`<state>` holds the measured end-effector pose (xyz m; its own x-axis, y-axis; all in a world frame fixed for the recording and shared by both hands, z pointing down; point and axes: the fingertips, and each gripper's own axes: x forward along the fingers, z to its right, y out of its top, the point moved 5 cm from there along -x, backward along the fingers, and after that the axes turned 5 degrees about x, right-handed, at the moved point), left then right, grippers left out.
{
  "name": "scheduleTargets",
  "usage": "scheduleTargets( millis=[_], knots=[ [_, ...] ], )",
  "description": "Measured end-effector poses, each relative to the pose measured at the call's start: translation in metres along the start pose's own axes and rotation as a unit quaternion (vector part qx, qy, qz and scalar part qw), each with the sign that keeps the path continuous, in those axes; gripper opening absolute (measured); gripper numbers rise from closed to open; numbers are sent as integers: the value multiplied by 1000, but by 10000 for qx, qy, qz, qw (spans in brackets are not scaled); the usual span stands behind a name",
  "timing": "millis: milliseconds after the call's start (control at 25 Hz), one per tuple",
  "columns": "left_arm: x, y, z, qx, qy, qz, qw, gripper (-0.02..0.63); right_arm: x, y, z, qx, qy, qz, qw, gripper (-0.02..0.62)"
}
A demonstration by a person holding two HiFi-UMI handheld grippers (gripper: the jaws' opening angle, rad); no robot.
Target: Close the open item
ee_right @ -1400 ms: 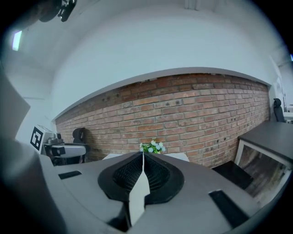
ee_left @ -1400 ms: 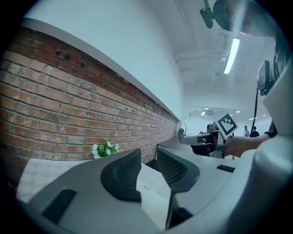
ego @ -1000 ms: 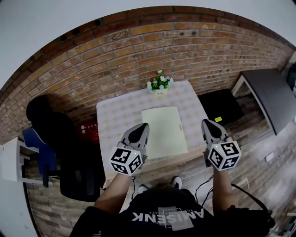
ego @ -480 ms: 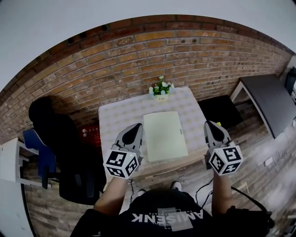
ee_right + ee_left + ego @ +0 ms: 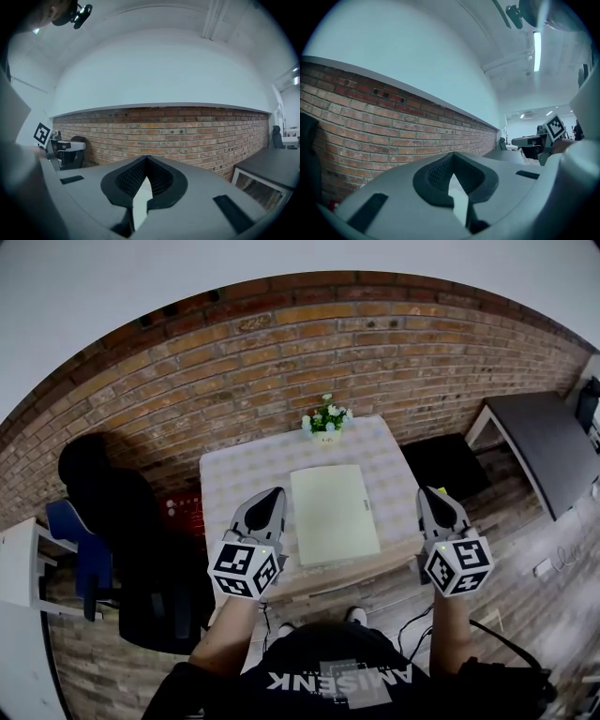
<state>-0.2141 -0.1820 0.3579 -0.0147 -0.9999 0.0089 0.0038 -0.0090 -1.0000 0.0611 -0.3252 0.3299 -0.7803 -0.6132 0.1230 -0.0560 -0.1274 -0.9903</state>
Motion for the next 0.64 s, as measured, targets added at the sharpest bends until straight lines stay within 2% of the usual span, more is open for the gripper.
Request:
scheduleTargets(
  millis=[640],
  knots=[
    [2,0,-3,91,-44,-23,9999,12,-4,-3,-1,10,-137,-10,9999,40]
  ],
)
